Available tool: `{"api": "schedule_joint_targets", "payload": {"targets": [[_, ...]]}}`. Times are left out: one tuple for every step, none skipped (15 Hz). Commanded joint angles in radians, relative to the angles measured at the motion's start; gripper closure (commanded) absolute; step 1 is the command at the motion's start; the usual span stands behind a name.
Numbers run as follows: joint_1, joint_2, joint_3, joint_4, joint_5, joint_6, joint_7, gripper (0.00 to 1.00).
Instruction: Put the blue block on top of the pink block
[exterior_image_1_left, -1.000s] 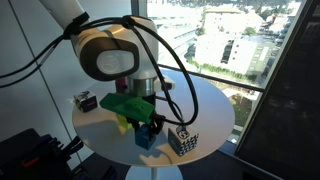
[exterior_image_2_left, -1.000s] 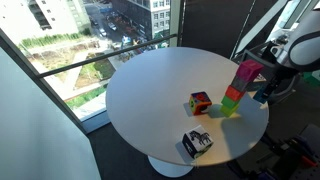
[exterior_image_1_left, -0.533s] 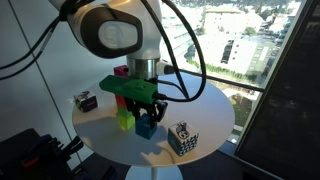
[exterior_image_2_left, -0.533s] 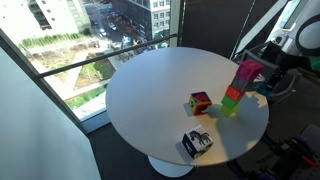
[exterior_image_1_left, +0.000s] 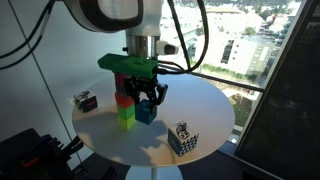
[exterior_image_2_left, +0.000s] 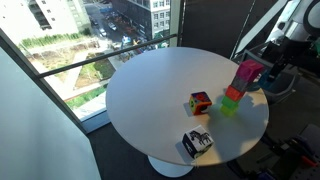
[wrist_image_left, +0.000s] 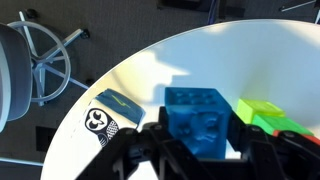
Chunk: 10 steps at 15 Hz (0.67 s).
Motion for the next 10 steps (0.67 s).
{"api": "schedule_joint_targets", "payload": {"targets": [[0.009, -0.048, 0.001, 0.028, -0.003, -0.065, 0.022, 0.69], [0.011, -0.056, 0.000, 0.033, 0.001, -0.073, 0.021, 0.69], [0.012, -0.063, -0.001, 0.039, 0.004, -0.081, 0.019, 0.69], [0.012, -0.070, -0.003, 0.044, 0.007, -0.087, 0.016, 0.69], [0.012, -0.075, -0.005, 0.047, 0.012, -0.091, 0.013, 0.69], [0.012, -0.078, -0.007, 0.049, 0.017, -0.093, 0.010, 0.69], [0.012, -0.079, -0.008, 0.050, 0.019, -0.092, 0.010, 0.69], [0.013, -0.062, -0.008, 0.034, 0.002, -0.061, 0.003, 0.44], [0.013, -0.066, -0.009, 0.034, 0.002, -0.062, 0.003, 0.44], [0.013, -0.068, -0.009, 0.035, 0.002, -0.063, 0.003, 0.44]]}}
